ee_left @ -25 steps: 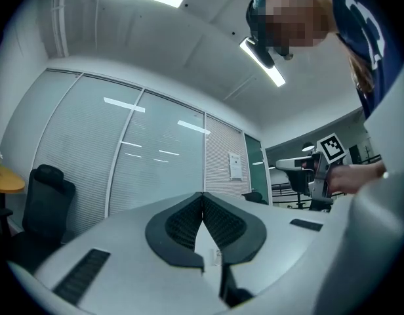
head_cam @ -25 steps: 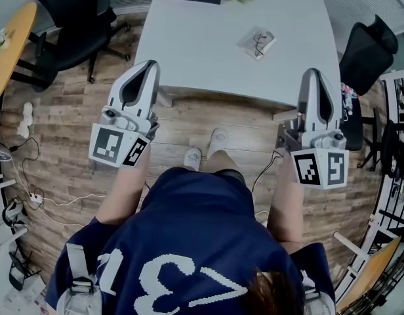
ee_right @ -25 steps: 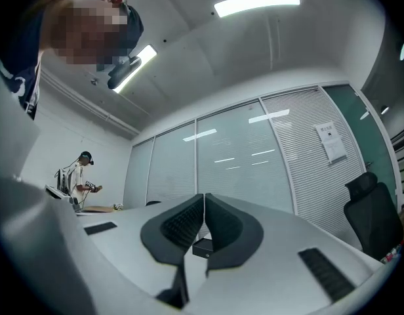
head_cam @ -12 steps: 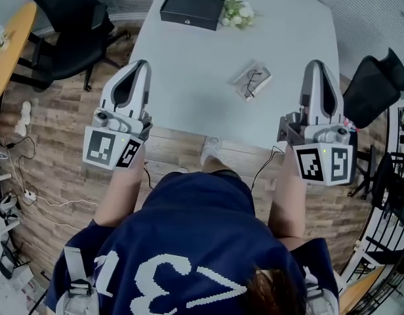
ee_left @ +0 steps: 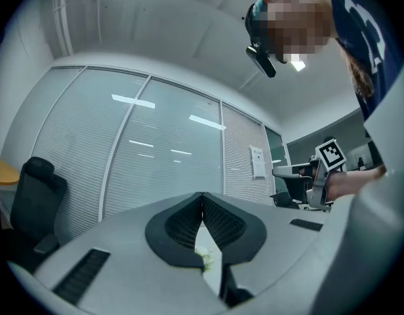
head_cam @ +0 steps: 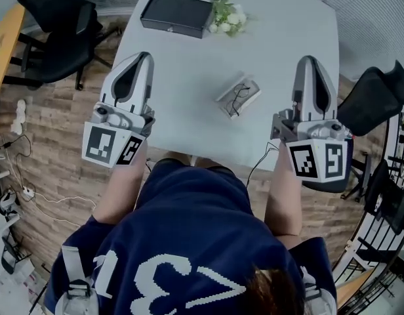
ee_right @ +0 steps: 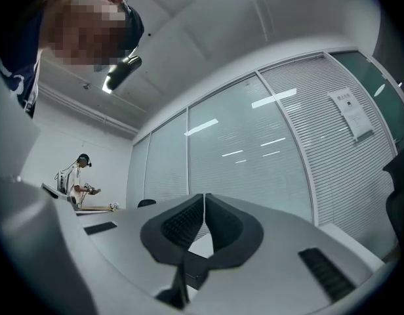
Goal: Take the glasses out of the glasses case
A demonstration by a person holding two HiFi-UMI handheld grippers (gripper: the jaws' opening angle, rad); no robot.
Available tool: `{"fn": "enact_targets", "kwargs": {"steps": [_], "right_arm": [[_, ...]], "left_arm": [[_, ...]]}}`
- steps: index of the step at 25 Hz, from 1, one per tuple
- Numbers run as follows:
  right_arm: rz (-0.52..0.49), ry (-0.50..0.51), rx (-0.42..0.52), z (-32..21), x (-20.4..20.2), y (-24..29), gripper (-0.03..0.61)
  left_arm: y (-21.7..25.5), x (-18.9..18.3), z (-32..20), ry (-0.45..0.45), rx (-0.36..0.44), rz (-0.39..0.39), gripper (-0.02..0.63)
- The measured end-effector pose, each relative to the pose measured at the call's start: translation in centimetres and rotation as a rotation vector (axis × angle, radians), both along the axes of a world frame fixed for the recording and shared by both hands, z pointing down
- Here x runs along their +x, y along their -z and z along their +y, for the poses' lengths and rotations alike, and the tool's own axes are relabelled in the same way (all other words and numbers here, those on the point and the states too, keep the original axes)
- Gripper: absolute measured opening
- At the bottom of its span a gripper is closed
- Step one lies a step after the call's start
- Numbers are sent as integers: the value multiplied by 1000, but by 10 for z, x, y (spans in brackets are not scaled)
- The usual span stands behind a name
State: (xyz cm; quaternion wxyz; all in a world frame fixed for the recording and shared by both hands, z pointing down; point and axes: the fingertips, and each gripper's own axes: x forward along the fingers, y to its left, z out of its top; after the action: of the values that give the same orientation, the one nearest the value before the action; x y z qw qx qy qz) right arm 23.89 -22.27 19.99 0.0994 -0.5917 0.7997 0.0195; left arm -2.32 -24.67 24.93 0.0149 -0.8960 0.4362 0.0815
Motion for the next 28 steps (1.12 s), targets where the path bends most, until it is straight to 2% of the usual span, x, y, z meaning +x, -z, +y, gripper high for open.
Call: {"fn": "enact_targets", "kwargs": {"steps": [5, 8, 15, 19, 22, 28], "right_arm": [[14, -77, -90, -12, 6, -29, 29], [41, -107, -183, -19, 8, -62, 29], [61, -156, -498, -19, 4, -185, 32], [101, -146, -697, -12, -8, -265, 83], [141, -145, -842, -3, -14, -318, 84], [214, -157, -1024, 7, -24, -382, 97]], "left_arm": [[-11, 16, -23, -64, -16, -18, 14], [-20, 22, -32, -103, -35, -26, 14], [-54, 35, -41, -191, -99, -46, 14], [-72, 34, -42, -210, -135, -62, 14], [-82, 34, -43, -220, -159, -72, 15], [-94, 33, -43, -231, -183, -81, 14]]}}
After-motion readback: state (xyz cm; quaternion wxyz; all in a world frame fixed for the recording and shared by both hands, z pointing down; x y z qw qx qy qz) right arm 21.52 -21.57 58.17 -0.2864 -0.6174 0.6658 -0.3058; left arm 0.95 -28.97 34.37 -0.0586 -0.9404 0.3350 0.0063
